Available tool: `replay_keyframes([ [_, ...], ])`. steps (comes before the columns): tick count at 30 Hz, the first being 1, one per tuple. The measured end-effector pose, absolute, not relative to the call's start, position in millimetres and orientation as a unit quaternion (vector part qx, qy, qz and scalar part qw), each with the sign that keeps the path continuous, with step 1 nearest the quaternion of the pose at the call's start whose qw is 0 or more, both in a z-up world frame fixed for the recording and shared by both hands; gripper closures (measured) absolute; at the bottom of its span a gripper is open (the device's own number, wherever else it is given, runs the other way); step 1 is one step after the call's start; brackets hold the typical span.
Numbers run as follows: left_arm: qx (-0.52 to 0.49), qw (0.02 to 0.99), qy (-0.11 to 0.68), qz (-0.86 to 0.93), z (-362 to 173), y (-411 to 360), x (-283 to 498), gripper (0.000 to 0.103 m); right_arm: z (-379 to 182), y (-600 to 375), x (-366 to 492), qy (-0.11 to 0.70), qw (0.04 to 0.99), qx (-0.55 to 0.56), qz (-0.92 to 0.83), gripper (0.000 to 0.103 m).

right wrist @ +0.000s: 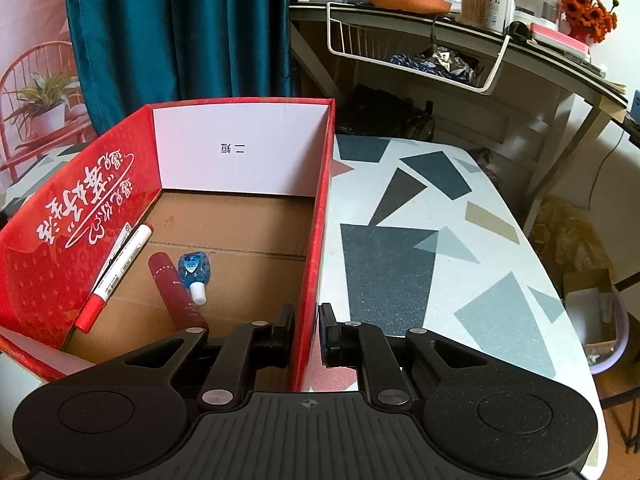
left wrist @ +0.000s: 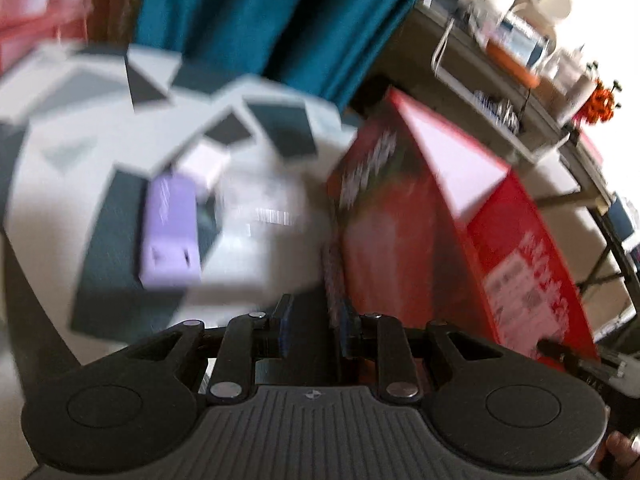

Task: Organize rigid objects
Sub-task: 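Move the left tool to the pink-and-black checkered pen beside the box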

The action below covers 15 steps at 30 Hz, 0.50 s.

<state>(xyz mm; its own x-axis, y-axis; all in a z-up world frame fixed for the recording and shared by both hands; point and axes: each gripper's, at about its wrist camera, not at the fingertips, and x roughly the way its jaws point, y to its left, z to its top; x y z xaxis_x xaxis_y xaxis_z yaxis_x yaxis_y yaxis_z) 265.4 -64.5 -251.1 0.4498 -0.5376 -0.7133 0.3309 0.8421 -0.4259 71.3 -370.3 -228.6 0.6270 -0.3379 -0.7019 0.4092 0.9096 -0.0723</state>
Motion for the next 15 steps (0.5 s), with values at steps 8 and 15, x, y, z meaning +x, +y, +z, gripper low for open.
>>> replay_keyframes([
  [8, -0.04, 0.825, 0.472, -0.309, -272.0, -81.7, 266.2, 0.057, -228.5, -370.2, 73.6, 0.383, 0.899, 0.046, -0.206, 0.091],
  [15, 0.042, 0.826, 0.438, -0.353, -274.8, -87.3, 252.0, 0.059, -228.8, -370.1, 74.4, 0.388, 0.898, 0.042, -0.204, 0.091],
])
